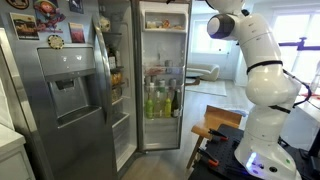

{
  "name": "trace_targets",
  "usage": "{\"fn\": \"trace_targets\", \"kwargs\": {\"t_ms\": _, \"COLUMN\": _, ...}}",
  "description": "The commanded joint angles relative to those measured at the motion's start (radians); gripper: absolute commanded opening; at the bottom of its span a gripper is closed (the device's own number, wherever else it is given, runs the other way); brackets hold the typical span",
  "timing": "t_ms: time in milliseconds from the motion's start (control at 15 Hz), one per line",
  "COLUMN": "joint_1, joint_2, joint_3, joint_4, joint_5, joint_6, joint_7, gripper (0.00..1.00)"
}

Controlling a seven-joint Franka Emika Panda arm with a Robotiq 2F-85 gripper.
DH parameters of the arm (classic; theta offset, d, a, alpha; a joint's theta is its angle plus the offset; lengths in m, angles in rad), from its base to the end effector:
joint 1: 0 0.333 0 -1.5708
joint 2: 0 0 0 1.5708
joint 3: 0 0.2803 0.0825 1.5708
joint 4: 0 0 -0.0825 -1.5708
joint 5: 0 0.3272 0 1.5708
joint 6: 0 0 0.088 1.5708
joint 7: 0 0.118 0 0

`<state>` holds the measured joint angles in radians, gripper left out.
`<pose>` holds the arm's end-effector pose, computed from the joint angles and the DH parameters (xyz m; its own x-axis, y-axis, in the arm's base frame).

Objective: Put the plastic pack in the top right component in the refrigerator and close the component door

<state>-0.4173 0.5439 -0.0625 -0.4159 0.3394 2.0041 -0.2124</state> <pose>0.5343 -0.2286 0.8050 0.4543 -0.1295 0.8814 -0.1691 -0.9839 -0.0574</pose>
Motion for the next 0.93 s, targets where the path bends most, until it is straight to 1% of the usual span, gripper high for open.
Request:
{"fn": "trace_targets", "kwargs": {"t_ms": 0, "joint_1": -0.001, "joint_2": 0.014, "joint_3": 0.004, "joint_4": -0.003, "joint_5": -0.019, "joint_6": 0.115, "joint_7": -0.014, "gripper": 1.00}}
{"fn": "trace_targets", "kwargs": {"t_ms": 333, "joint_1": 0.002, "joint_2": 0.033, "joint_3": 0.004, "joint_4": -0.019, "joint_5": -0.029, "joint_6": 0.249, "joint_7": -0.014, "gripper": 1.00}}
{"fn": "trace_targets", "kwargs": {"t_ms": 400, "joint_1": -0.017, "joint_2": 0.107, "joint_3": 0.036, "joint_4": 0.107, "joint_5": -0.064, "joint_6": 0.213, "joint_7": 0.012, "gripper": 1.00}}
{"fn": "trace_targets", "kwargs": {"t_ms": 467, "joint_1": 0.000, "joint_2": 0.040, "joint_3": 0.006, "joint_4": -0.023, "joint_5": -0.042, "joint_6": 0.273, "joint_7": -0.008, "gripper": 1.00}}
{"fn": "trace_targets", "kwargs": {"t_ms": 600, "joint_1": -0.001, "joint_2": 0.048, "joint_3": 0.008, "joint_4": -0.029, "joint_5": -0.048, "joint_6": 0.303, "joint_7": -0.004, "gripper": 1.00}}
{"fn": "trace_targets", "kwargs": {"t_ms": 667, "joint_1": -0.018, "joint_2": 0.124, "joint_3": 0.035, "joint_4": 0.100, "joint_5": -0.083, "joint_6": 0.261, "joint_7": 0.024, "gripper": 1.00}}
{"fn": "trace_targets", "kwargs": {"t_ms": 733, "joint_1": -0.003, "joint_2": 0.056, "joint_3": 0.010, "joint_4": -0.030, "joint_5": -0.061, "joint_6": 0.324, "joint_7": 0.000, "gripper": 1.00}}
{"fn": "trace_targets", "kwargs": {"t_ms": 800, "joint_1": -0.004, "joint_2": 0.061, "joint_3": 0.011, "joint_4": -0.029, "joint_5": -0.063, "joint_6": 0.335, "joint_7": 0.001, "gripper": 1.00}}
{"fn": "trace_targets", "kwargs": {"t_ms": 867, "joint_1": -0.019, "joint_2": 0.139, "joint_3": 0.037, "joint_4": 0.103, "joint_5": -0.093, "joint_6": 0.296, "joint_7": 0.026, "gripper": 1.00}}
